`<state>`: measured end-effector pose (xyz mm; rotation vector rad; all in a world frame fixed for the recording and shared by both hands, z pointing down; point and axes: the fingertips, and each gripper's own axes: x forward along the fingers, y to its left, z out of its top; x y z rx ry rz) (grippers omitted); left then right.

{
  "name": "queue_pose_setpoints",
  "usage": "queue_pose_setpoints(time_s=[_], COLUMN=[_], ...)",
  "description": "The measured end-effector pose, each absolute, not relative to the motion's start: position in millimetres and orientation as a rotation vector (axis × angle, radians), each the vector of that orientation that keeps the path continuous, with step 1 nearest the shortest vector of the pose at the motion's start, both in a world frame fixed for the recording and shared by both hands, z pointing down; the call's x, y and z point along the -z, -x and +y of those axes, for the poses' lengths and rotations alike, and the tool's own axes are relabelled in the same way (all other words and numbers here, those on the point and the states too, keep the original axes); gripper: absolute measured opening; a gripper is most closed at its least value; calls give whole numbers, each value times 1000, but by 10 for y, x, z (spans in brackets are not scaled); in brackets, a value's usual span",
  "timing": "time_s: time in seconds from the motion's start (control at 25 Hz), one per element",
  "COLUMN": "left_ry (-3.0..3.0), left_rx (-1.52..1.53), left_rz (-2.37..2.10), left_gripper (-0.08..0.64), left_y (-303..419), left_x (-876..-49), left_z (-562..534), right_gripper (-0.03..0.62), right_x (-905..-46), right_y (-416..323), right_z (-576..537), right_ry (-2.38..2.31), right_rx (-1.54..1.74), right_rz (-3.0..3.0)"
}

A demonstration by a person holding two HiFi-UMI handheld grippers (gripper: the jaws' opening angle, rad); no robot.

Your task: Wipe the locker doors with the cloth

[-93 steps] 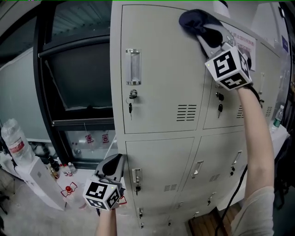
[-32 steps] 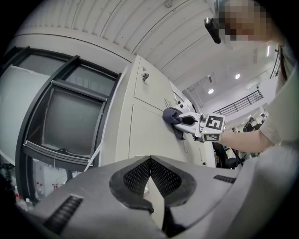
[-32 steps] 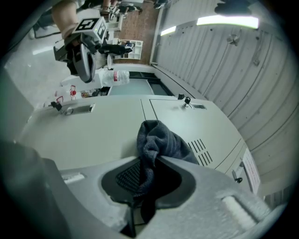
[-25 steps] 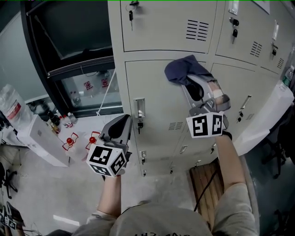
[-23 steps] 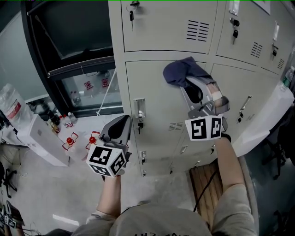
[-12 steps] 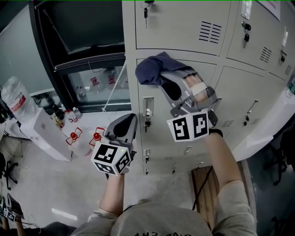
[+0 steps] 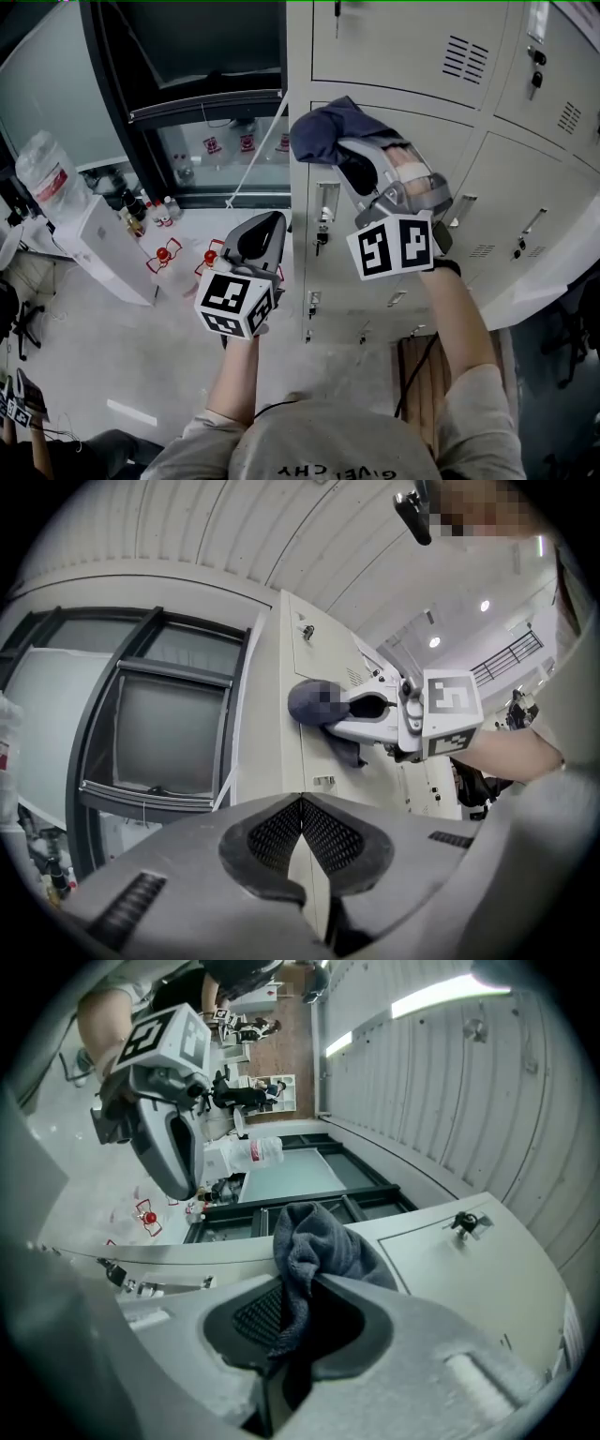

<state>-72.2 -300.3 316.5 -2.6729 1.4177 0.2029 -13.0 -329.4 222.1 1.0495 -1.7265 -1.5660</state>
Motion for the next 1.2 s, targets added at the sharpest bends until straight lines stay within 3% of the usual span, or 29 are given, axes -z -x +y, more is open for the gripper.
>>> queue_pose_setpoints(time_s=[0.76,1.2], left_ry=[2700,2696], left_rx=[-166,-174], left_rz=[1474,1474], left_gripper=[-2,-2], left_y=[807,843], left_x=[-3385,-3366], left_z=[-2971,-2942], right_gripper=[60,60], right_x=[-3066,-2111], right_y=[76,-254], right_z=[-3303,-3194], right_ry=[-938,-1187], right_rx=[1432,1604], right_rz=[-1758,-1675])
